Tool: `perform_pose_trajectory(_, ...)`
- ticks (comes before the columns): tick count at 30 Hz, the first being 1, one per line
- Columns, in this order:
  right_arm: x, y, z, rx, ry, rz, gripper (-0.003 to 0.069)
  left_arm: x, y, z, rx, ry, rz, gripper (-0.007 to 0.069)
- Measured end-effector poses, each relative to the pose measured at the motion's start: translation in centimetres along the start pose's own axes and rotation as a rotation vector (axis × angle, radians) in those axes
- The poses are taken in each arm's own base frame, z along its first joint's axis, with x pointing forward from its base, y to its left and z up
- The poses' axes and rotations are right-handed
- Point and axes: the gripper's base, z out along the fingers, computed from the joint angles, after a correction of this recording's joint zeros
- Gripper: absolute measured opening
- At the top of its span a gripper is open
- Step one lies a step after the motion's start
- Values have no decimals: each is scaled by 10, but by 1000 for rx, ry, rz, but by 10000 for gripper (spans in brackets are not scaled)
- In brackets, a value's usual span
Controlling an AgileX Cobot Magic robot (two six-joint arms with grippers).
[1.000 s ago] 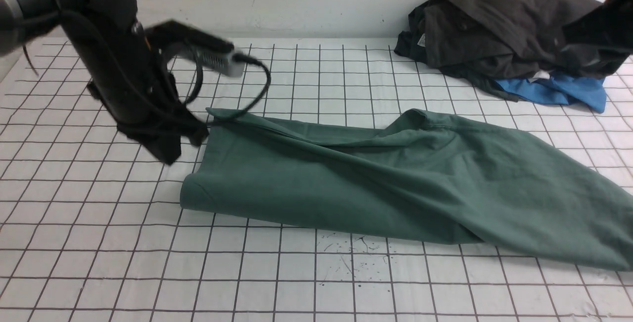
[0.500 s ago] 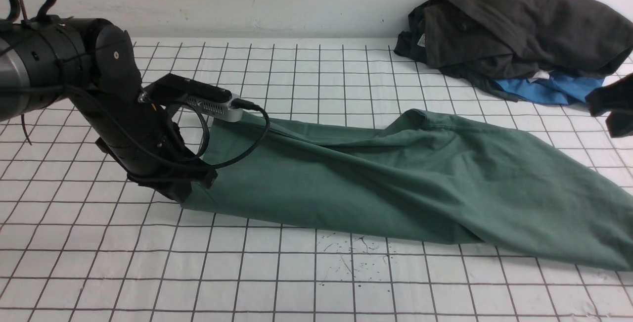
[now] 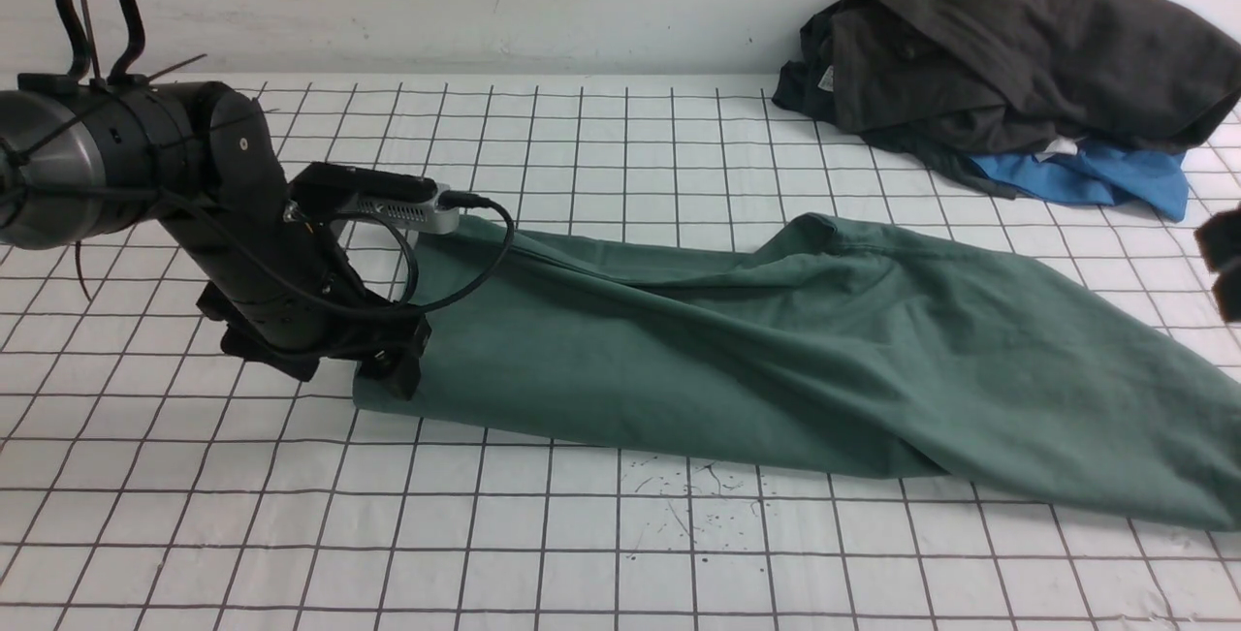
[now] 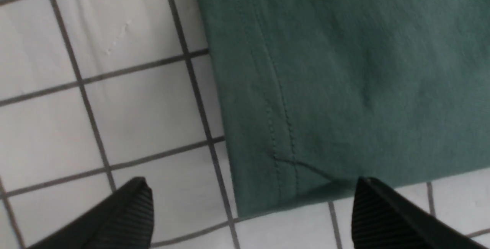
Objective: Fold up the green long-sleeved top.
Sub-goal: Use the right arm to clamp the right edge of the fabric
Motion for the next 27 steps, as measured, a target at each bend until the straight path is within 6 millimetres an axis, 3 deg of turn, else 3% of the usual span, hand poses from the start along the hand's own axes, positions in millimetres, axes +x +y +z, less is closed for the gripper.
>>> perform_pose_trajectory(5,19,-8,30,76,62,51,424,0,-3,12,60,14,1,595)
perform_pose_trajectory(8,32,-24,49,118,67,146,434,-1,-5,19,92,13,12,472)
perform_pose_trajectory(9,32,-26,49,121,66,158,434,-1,-5,19,93,11,10,464)
perform_pose_trajectory(14,31,-51,67,123,26,278,435,-4,-5,20,91,-14,13,168)
perform_pose_trajectory(17,29,-58,81,125,40,301,435,-4,-5,20,93,-16,24,68)
perform_pose_trajectory(18,28,-63,95,125,63,311,435,-4,-6,20,95,-18,34,38)
perform_pose_trajectory(22,25,-68,133,117,108,312,437,-4,-6,19,99,-14,64,23)
perform_pose_trajectory(27,22,-69,162,122,110,295,437,-3,-6,18,102,-9,82,23)
